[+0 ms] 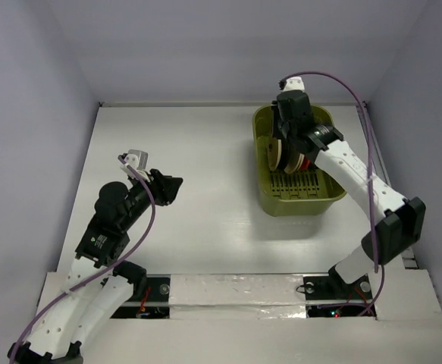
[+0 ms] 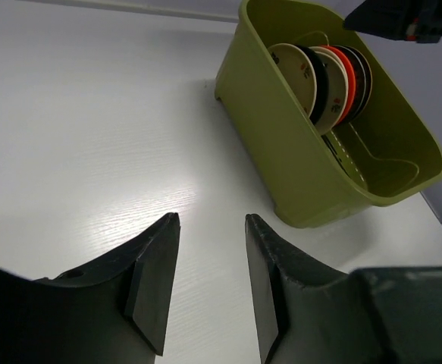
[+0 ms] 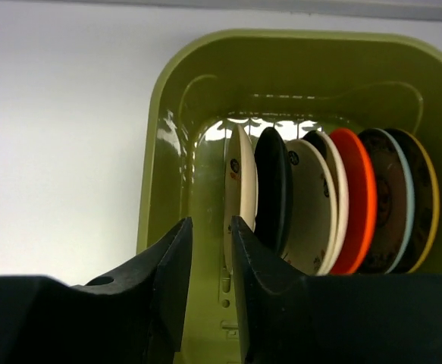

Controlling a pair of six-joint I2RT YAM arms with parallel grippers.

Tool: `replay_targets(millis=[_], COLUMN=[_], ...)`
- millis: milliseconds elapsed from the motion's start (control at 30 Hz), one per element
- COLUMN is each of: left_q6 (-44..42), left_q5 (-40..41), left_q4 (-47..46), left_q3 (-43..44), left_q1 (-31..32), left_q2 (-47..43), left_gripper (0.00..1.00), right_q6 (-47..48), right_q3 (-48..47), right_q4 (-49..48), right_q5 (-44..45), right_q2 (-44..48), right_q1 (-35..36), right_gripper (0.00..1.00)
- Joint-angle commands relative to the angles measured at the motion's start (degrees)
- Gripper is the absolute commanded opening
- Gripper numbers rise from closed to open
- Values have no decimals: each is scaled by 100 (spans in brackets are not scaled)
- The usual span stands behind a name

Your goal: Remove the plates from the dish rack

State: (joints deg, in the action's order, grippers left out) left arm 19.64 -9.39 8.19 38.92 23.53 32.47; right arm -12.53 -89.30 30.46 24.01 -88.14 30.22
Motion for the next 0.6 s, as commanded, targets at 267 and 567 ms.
replay_targets(millis=[267,567], left_q6=[-21,-13], left_q5=[-423,-599], left_q4=[-282,-353], left_q3=[28,2], left_q1=[-261,-419], left_q2=[-21,-30], left_gripper=[39,39], right_q6=[199,216], right_q3=[-817,-976], right_q4=[540,690], right_q5=[604,1193], right_q2=[-1161,-1654], right_q1=[-69,-121], right_gripper=[33,33])
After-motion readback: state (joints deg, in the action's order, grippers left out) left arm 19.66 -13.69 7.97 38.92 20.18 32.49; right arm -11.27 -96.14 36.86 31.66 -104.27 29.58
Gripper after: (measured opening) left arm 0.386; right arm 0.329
